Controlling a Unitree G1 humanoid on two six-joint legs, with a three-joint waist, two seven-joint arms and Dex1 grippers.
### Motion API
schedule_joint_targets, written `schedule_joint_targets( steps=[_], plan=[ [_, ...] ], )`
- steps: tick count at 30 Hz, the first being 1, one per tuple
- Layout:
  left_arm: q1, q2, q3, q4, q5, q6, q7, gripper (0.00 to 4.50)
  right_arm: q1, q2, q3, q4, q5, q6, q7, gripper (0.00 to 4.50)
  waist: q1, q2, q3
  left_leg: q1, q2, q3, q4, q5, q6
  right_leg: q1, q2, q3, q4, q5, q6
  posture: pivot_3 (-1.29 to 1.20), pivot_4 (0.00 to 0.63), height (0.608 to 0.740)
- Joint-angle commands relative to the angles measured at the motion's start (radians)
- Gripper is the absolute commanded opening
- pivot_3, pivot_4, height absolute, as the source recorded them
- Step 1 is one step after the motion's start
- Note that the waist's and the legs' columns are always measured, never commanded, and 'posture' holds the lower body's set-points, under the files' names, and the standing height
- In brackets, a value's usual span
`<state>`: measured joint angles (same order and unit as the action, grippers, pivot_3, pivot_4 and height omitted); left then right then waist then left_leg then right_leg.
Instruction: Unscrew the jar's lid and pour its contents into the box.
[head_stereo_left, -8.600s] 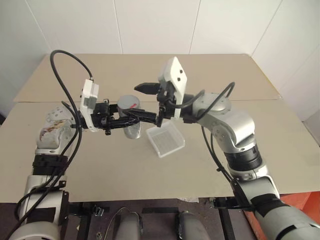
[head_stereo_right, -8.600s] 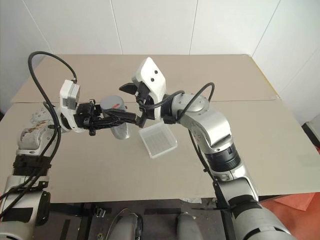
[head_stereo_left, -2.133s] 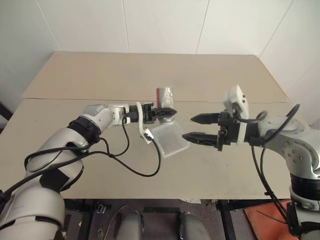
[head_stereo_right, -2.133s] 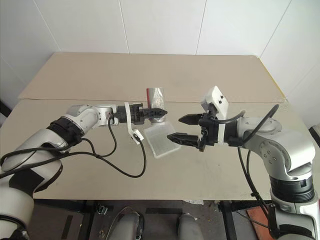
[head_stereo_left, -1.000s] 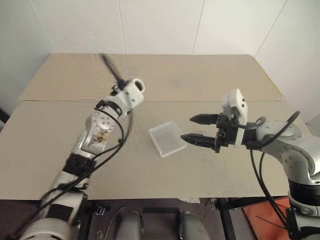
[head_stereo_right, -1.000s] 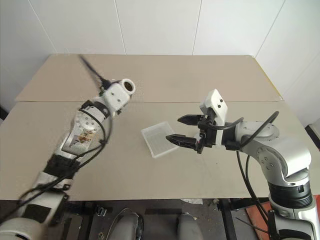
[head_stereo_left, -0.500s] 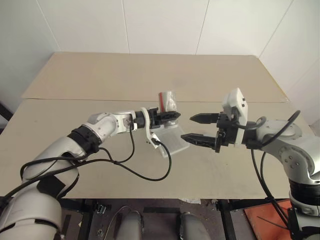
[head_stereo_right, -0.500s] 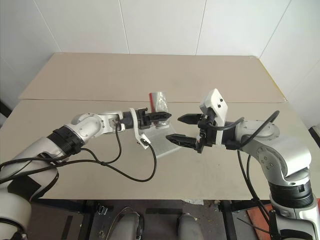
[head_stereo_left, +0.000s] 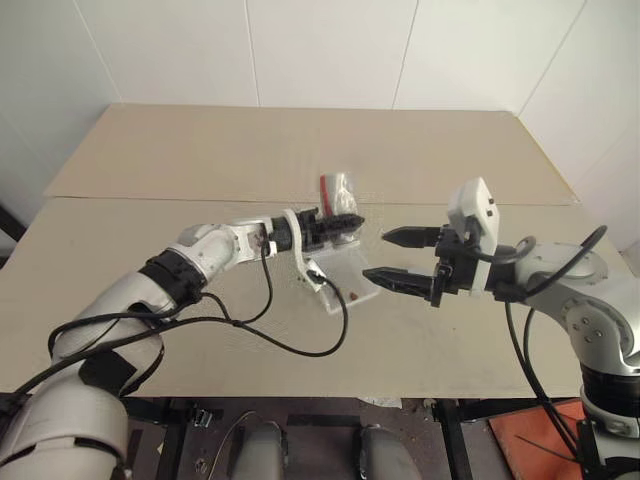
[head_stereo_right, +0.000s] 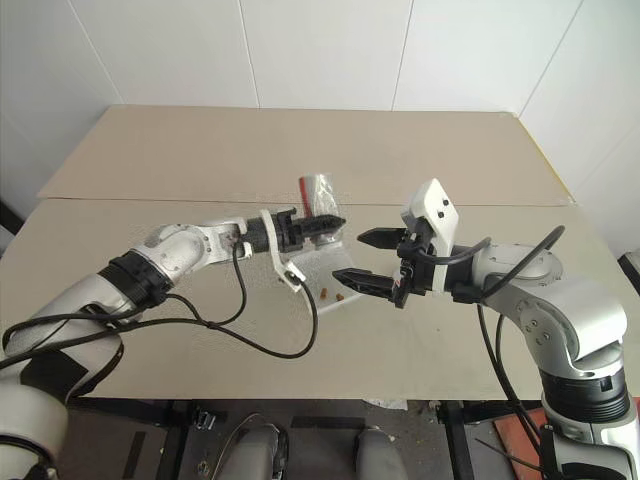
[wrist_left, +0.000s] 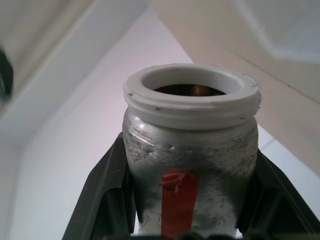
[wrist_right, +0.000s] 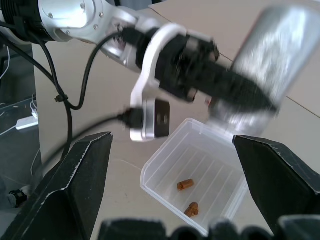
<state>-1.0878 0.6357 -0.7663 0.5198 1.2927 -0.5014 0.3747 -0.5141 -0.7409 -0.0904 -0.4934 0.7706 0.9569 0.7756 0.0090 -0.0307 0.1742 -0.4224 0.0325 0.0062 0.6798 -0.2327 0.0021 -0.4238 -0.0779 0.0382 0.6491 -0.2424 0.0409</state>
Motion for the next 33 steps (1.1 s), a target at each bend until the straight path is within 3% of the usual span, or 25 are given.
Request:
schedule_joint_targets(
  steps=[1,3,7,11,19,32,33],
  plan=[
    [0.058,-0.01,0.213,-0.038,-0.367,0.002,-0.2,2.05,-0.015,-0.01,-0.029,-0.012,0.013,-0.032,0.008,4.47,-0.002,0.0,0.0,0.0,0.0,0.0,0.0,0.0,0.0,0.0,0.0,0.0,0.0,0.0,0.0,0.0,0.15,0.74],
    [0.132,-0.047,0.343,-0.1,-0.634,0.092,-0.395,2.05,-0.018,-0.007,-0.027,-0.005,0.012,-0.037,0.014,4.47,-0.003,0.0,0.0,0.0,0.0,0.0,0.0,0.0,0.0,0.0,0.0,0.0,0.0,0.0,0.0,0.0,0.15,0.74],
    [0.239,-0.182,0.597,-0.271,-1.114,0.542,-0.753,2.05,-0.026,-0.001,-0.012,0.006,0.005,-0.048,0.024,4.47,-0.002,0.0,0.0,0.0,0.0,0.0,0.002,0.0,0.0,0.001,0.0,-0.001,0.001,0.0,0.0,0.0,0.15,0.74],
    [0.316,-0.251,0.735,-0.349,-1.341,0.743,-0.855,2.05,-0.025,0.004,-0.014,0.01,0.008,-0.054,0.028,4.47,-0.009,0.0,0.0,0.0,0.0,-0.001,0.002,0.0,0.0,0.002,0.0,-0.001,0.0,0.0,0.0,0.0,0.15,0.74],
    [0.471,-0.329,0.841,-0.271,-1.473,0.638,-0.875,2.05,-0.009,0.023,-0.01,-0.005,0.01,-0.049,-0.001,4.47,-0.014,0.0,-0.001,0.002,0.0,-0.001,0.002,0.0,0.0,0.003,0.0,0.0,0.0,0.0,0.0,0.0,0.15,0.74],
    [0.541,-0.394,0.805,-0.119,-1.424,0.447,-0.874,2.05,0.013,0.026,-0.007,-0.029,0.043,-0.038,-0.042,4.47,-0.008,0.001,-0.003,0.005,0.0,-0.001,0.002,0.0,0.0,0.007,0.0,0.0,-0.001,0.0,0.0,0.0,0.15,0.74],
    [0.541,-0.393,0.806,-0.116,-1.425,0.447,-0.871,2.4,0.011,0.025,-0.005,-0.028,0.043,-0.039,-0.041,4.49,-0.008,0.0,-0.003,0.006,0.0,-0.001,0.002,0.0,0.0,0.008,0.0,0.0,-0.002,0.0,0.0,0.0,0.15,0.74]
  ],
)
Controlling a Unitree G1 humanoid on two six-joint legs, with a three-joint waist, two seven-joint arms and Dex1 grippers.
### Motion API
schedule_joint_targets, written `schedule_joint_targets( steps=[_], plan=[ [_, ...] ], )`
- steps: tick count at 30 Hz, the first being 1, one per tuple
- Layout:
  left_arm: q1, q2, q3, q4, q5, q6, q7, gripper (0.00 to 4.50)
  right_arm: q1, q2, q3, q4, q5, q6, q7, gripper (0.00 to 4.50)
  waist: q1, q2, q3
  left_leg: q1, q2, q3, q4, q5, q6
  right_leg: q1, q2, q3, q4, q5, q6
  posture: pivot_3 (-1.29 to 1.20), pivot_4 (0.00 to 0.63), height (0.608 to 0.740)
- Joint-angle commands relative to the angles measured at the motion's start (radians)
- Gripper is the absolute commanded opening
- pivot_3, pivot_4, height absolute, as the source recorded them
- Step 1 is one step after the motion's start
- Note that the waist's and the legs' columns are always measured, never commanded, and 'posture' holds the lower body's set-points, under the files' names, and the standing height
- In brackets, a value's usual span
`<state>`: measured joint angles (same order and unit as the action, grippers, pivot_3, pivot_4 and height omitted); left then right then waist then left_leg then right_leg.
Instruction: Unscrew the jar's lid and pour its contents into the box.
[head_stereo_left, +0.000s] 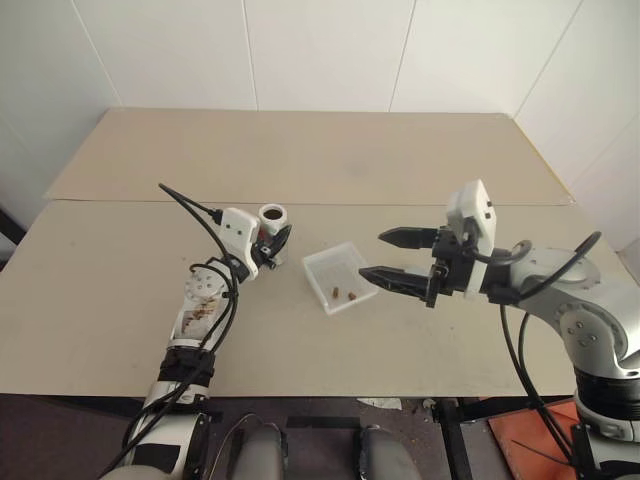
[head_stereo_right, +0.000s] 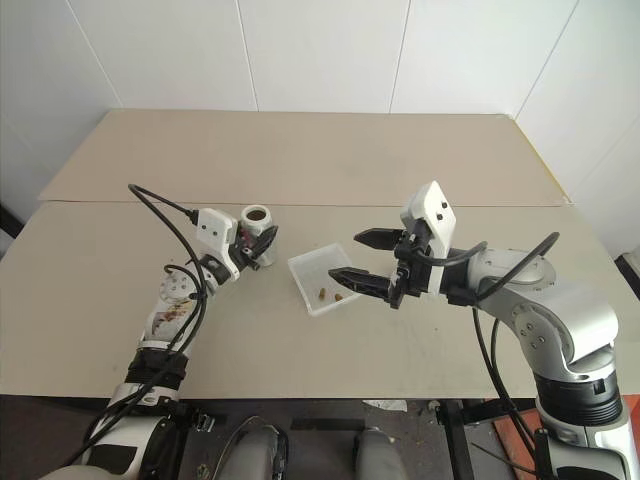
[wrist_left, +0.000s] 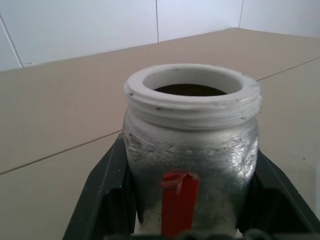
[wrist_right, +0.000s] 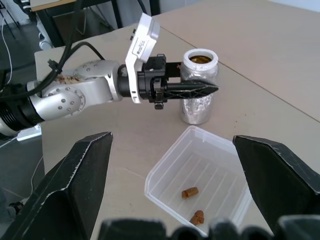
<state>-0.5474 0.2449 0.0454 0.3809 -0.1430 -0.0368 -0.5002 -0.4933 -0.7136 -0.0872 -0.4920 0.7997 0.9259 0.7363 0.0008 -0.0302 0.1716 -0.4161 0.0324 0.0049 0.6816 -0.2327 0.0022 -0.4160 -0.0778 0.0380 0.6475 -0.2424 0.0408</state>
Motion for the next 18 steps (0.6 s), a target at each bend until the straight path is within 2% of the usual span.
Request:
schedule_joint_targets(
  steps=[1,2,6,7,15,18],
  plan=[
    [0.007,0.002,-0.006,0.02,0.011,-0.016,0.003,2.82,-0.011,-0.003,-0.005,-0.028,0.012,-0.01,0.001,4.5,0.0,0.0,0.0,0.001,0.0,0.0,0.0,0.0,0.0,0.001,0.0,0.0,0.0,0.0,0.0,0.0,0.15,0.74],
    [0.011,0.004,-0.007,0.017,0.011,-0.015,0.003,2.99,-0.012,-0.004,-0.003,-0.027,0.012,-0.011,0.002,4.5,0.0,0.0,0.0,0.002,0.0,0.0,0.0,0.0,0.0,0.002,0.0,0.0,0.0,0.0,0.0,0.0,0.15,0.74],
    [0.064,0.036,-0.005,-0.076,0.0,0.024,-0.015,4.3,-0.017,-0.005,0.005,-0.018,0.006,-0.017,0.011,4.5,-0.006,0.0,0.0,0.001,0.0,0.0,-0.001,0.0,0.0,0.001,0.0,0.0,0.0,0.0,0.0,0.0,0.15,0.74],
    [0.083,0.049,-0.004,-0.11,-0.007,0.036,-0.027,4.49,-0.018,-0.005,0.007,-0.014,0.005,-0.02,0.014,4.5,-0.01,0.0,0.0,0.001,0.0,0.0,-0.001,0.0,0.0,0.001,0.0,0.0,0.0,0.0,0.0,0.0,0.15,0.74],
    [0.23,0.175,0.021,-0.41,-0.078,0.211,-0.104,4.49,-0.019,-0.003,0.026,0.0,-0.014,-0.034,0.023,4.5,-0.014,0.0,0.0,0.001,0.0,0.0,-0.002,0.0,0.0,0.0,0.0,0.001,0.0,0.0,0.0,0.0,0.15,0.74],
    [0.322,0.283,0.055,-0.559,-0.108,0.285,-0.163,4.49,-0.01,-0.009,0.022,-0.004,-0.021,-0.041,0.03,4.5,-0.014,0.0,0.0,0.001,0.001,0.001,-0.002,0.0,0.0,-0.001,0.0,0.001,0.0,0.0,0.0,0.0,0.15,0.74]
  ],
)
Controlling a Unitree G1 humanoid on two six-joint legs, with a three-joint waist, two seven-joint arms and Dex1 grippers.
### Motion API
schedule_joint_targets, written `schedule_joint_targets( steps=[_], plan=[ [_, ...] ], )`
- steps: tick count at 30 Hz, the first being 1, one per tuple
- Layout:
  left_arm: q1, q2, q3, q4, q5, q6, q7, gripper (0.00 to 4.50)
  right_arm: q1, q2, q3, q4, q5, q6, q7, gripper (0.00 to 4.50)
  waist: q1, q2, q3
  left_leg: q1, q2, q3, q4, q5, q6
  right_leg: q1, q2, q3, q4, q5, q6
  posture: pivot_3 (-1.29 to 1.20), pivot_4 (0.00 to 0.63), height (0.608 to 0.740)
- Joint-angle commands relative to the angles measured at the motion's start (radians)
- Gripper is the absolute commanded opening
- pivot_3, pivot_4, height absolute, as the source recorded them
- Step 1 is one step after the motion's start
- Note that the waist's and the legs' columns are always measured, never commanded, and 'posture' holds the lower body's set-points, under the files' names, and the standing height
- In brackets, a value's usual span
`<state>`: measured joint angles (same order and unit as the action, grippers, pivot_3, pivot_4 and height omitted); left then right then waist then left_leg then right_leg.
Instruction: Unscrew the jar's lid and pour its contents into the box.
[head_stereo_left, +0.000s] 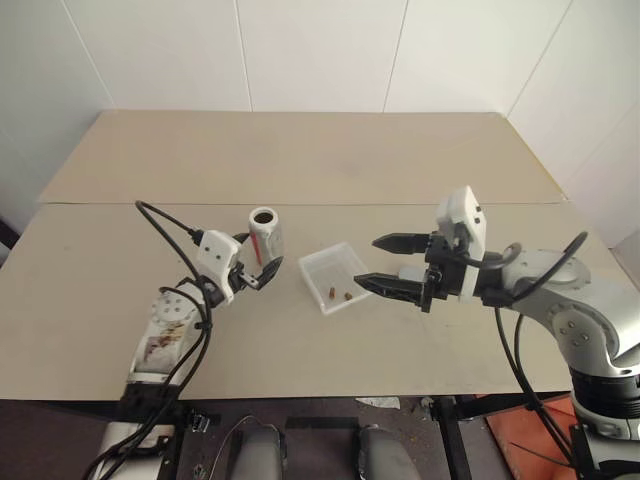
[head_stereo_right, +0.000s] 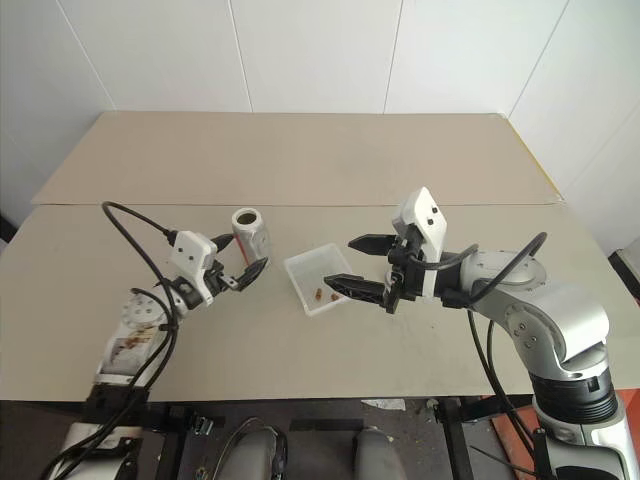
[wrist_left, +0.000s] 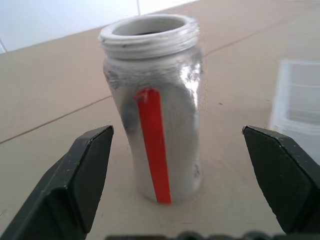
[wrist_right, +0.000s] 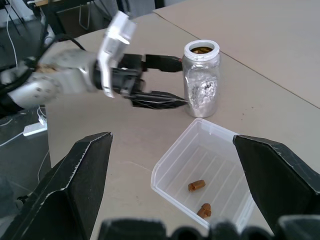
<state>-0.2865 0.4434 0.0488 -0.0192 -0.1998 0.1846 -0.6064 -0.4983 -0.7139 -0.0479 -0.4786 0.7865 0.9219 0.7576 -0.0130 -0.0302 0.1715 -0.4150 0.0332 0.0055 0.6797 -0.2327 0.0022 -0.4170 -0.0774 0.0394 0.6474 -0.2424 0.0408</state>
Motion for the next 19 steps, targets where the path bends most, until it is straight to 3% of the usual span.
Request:
schedule_joint_targets(
  steps=[1,6,11,15,19],
  plan=[
    [0.096,0.129,0.08,-0.223,-0.093,0.104,-0.095,4.49,0.001,-0.015,-0.02,-0.021,-0.012,-0.041,0.013,4.5,-0.003,0.0,0.0,0.0,0.0,0.0,0.0,0.0,0.0,0.0,0.0,0.0,0.0,0.0,0.0,0.0,0.15,0.74],
    [0.231,0.33,0.302,-0.407,-0.364,0.23,-0.31,4.49,0.023,-0.049,-0.038,-0.035,-0.019,-0.057,0.041,4.5,-0.004,0.0,0.0,0.0,0.001,0.001,-0.001,0.0,0.0,-0.002,0.0,0.001,0.001,0.0,0.0,0.0,0.15,0.74],
    [0.334,0.529,0.601,-0.381,-0.562,0.283,-0.613,4.49,0.048,-0.115,-0.075,-0.016,-0.03,-0.109,0.119,4.5,-0.002,0.0,0.0,0.001,0.002,0.003,-0.002,0.0,0.0,-0.002,0.0,0.001,0.0,-0.001,-0.001,0.0,0.15,0.74],
    [0.398,0.598,0.711,-0.34,-0.592,0.304,-0.728,4.49,0.07,-0.169,-0.111,0.009,-0.029,-0.145,0.186,4.5,0.0,0.0,0.0,0.001,0.002,0.005,-0.002,0.0,0.0,-0.002,0.0,0.001,-0.001,-0.001,-0.001,0.0,0.15,0.74],
    [0.407,0.581,0.695,-0.35,-0.575,0.279,-0.722,4.49,0.093,-0.198,-0.13,0.02,-0.032,-0.169,0.22,4.5,0.0,0.0,0.0,0.002,0.002,0.005,-0.003,0.0,0.0,-0.002,0.0,0.001,-0.001,-0.002,-0.001,0.0,0.15,0.74]
  ],
)
